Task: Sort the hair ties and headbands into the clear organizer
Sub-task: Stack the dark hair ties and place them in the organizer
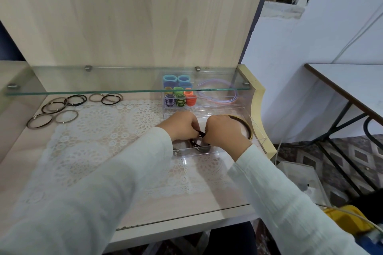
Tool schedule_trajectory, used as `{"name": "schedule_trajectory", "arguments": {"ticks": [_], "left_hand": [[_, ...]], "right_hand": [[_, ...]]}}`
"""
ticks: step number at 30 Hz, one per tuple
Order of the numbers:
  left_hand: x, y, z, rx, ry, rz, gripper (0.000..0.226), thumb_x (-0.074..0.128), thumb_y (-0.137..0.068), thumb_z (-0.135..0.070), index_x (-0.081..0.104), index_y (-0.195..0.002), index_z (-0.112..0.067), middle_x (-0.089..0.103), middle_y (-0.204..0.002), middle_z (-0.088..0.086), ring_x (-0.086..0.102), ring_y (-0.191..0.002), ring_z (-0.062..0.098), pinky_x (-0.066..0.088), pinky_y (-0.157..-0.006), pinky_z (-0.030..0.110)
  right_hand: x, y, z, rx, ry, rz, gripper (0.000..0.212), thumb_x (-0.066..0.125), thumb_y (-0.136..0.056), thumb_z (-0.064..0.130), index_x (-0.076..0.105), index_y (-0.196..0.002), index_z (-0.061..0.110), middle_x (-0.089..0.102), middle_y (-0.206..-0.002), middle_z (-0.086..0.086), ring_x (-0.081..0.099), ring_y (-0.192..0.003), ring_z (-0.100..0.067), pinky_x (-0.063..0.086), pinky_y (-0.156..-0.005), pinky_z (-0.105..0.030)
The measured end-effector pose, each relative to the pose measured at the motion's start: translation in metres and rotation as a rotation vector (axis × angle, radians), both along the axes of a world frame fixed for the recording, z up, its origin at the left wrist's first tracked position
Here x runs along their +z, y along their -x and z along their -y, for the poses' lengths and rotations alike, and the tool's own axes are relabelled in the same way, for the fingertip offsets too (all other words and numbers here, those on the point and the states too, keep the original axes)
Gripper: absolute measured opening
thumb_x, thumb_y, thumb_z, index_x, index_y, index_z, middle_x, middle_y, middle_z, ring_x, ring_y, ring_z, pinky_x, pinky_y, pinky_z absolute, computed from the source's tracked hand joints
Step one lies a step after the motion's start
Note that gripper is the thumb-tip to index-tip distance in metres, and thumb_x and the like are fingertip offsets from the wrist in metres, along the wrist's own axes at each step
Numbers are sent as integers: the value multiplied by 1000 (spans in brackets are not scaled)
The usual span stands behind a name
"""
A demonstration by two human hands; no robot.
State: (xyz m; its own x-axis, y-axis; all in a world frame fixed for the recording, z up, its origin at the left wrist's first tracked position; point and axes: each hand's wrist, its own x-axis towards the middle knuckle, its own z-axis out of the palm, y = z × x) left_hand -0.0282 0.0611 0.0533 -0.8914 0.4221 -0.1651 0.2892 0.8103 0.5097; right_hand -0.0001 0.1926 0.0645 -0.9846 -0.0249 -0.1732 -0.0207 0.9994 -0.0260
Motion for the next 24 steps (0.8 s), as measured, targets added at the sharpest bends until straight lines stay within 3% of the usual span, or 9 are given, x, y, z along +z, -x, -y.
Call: {"name": "schedule_trajectory", "arguments": {"ticks": [5,11,17,24], "left_hand": [[5,0,4,-24,28,35,22,71,-84,-20,73,-106,-21,59,-81,-11,54,-75,6,36,-56,17],[5,0,4,-17,38,6,21,65,-88,-22,73,-107,-20,62,-95,-5,55,-88,12,40,-72,22],[1,1,5,-16,30,-10,18,65,-88,-22,73,-104,-21,59,-94,-6,52,-90,12,39,-74,23],[2,1,6,-16,3,16,20,65,-91,-29,73,-107,-19,62,-94,-6,56,-89,12,41,-76,23]], "right_hand": [[-1,5,-3,-3,18,12,27,70,-77,32,64,-99,16,54,-82,-1,52,-83,-23,50,-76,-34],[1,5,-4,4,-79,-76,21,66,-80,32,51,-93,22,62,-100,-2,57,-102,-26,38,-88,-37],[2,5,-3,-34,-45,-39,26,69,-77,37,58,-98,23,54,-86,0,54,-91,-24,36,-82,-35],[4,3,-6,-85,-14,-17,25,68,-77,36,47,-74,22,56,-83,1,53,-85,-23,41,-85,-35]]}}
